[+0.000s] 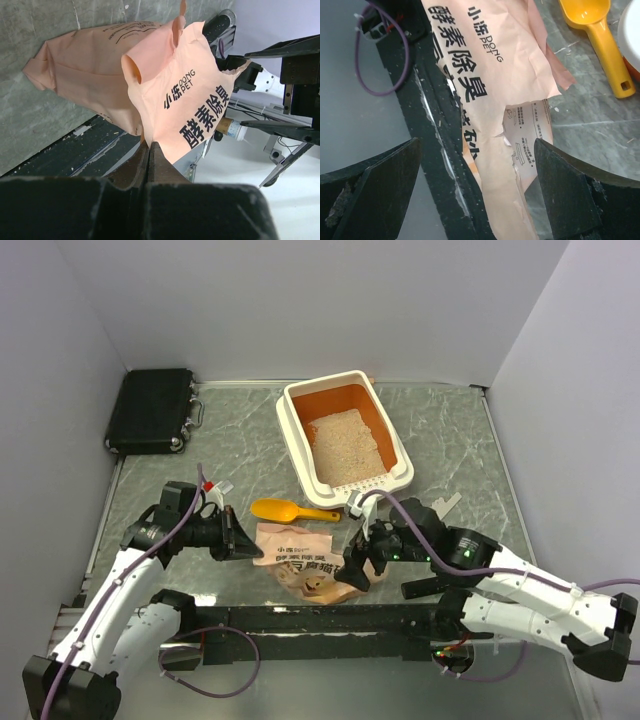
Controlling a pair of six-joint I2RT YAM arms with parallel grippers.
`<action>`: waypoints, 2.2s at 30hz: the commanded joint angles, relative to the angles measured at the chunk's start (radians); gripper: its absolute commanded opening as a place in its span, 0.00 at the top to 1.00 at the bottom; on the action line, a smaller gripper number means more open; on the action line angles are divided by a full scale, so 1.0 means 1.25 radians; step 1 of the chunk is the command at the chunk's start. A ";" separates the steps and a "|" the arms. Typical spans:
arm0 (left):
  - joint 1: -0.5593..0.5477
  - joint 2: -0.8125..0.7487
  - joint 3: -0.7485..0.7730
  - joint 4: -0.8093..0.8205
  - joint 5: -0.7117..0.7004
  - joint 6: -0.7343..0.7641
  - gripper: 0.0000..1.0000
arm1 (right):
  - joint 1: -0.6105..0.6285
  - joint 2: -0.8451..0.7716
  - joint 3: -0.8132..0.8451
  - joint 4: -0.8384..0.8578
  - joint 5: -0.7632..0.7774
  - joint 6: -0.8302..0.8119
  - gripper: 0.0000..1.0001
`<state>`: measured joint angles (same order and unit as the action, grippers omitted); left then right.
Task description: Fill the litter box with clean litter
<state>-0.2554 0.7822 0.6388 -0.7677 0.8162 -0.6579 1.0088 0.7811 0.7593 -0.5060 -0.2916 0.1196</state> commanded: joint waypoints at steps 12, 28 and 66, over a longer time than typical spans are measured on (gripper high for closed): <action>0.002 -0.008 0.038 -0.036 0.013 0.032 0.99 | 0.225 0.008 0.072 -0.054 0.232 0.016 0.00; 0.002 -0.006 0.045 -0.044 0.015 0.040 0.99 | 0.266 0.067 0.049 -0.043 0.329 0.034 0.00; 0.001 -0.049 0.387 -0.029 -0.329 0.252 0.86 | 0.197 0.136 0.045 -0.139 0.273 0.144 1.00</action>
<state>-0.2565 0.8036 1.0946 -0.8394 0.5079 -0.4454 1.2938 0.9863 0.7742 -0.5667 0.0856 0.2760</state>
